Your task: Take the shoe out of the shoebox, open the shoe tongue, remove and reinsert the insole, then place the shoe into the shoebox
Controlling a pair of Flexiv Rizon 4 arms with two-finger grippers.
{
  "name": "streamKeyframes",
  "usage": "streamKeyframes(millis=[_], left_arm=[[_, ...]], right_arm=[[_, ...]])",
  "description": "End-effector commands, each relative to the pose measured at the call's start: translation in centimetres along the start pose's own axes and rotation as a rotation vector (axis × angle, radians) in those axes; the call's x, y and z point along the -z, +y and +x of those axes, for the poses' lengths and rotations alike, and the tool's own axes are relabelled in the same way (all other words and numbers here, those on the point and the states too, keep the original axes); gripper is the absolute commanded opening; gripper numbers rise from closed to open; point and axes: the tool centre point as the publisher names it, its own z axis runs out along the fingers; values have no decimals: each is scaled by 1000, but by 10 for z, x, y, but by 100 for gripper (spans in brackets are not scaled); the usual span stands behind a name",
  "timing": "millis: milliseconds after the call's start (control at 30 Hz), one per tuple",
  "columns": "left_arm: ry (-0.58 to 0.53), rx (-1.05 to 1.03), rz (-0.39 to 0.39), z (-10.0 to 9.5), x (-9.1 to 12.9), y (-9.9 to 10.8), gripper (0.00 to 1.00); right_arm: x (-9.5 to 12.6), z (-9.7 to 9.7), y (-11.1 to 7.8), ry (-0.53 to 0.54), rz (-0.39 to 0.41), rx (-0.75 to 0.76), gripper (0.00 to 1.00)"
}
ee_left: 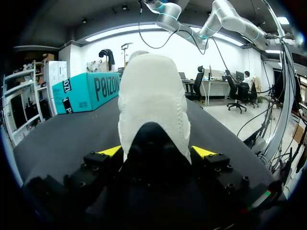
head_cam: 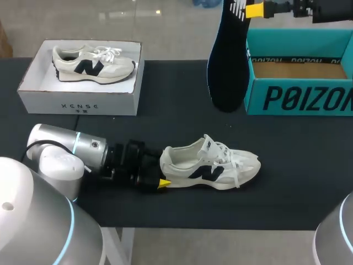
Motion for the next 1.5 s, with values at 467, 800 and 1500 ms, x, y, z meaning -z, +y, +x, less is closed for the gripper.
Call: streamKeyframes(millis=[467,800,1500], left_arm=[[-1,-1,0,-1,-3,4,48],[-86,-86,-105,-5,13,-3,100],[-29,-318,-687,-38,69,-45,100]], right_arm=[[0,0,-1,-4,1,-1,0],[0,0,-1,-4,1,-1,0],[0,0,-1,-4,1,-1,0]])
